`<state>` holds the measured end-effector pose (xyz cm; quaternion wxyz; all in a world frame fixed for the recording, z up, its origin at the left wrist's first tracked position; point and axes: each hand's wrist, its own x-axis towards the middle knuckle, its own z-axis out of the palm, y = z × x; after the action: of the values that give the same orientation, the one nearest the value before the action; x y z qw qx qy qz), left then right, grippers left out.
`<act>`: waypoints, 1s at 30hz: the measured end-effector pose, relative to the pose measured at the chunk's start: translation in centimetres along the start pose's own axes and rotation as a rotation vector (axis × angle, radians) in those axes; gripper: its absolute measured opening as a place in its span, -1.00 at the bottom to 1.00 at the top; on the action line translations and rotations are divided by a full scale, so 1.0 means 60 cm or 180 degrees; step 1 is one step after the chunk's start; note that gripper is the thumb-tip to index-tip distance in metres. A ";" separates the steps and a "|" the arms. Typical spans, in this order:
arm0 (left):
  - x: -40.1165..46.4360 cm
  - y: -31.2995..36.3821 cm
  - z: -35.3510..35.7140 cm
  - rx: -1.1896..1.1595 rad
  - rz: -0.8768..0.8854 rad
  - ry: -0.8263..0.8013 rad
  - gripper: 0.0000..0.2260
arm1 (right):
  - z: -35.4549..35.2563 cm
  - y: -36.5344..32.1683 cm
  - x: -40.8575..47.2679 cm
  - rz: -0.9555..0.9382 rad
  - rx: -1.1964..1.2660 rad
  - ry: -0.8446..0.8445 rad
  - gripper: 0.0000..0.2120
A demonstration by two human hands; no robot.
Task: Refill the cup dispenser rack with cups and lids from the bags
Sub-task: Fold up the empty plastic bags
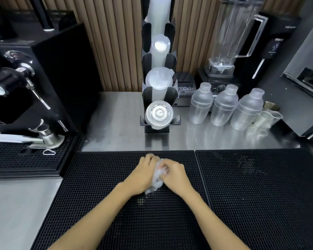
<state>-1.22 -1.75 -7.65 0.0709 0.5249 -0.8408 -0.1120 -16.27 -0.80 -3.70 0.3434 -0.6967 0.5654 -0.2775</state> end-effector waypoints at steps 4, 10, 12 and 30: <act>-0.048 0.012 -0.007 -0.0051 -0.0172 -0.0335 -0.29 | 0.014 -0.014 0.024 0.0203 0.0216 0.0310 -0.84; -0.040 -0.007 -0.034 -0.0455 -0.0743 0.0393 -0.75 | 0.020 -0.028 0.032 -0.0321 -0.0062 -0.0601 -0.51; -0.029 0.002 -0.053 -0.1091 -0.0907 0.0544 -0.83 | 0.022 -0.022 0.035 -0.0486 -0.0099 -0.0900 -0.35; 0.188 0.270 -0.100 -0.1149 0.0730 -0.0115 -0.50 | -0.268 0.094 -0.081 0.0045 -0.1222 0.2351 -0.40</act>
<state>-18.79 -5.70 2.43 0.1609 0.4024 -0.8625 -0.2614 -33.10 0.61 1.66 -0.0167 -0.5978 0.6968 -0.3960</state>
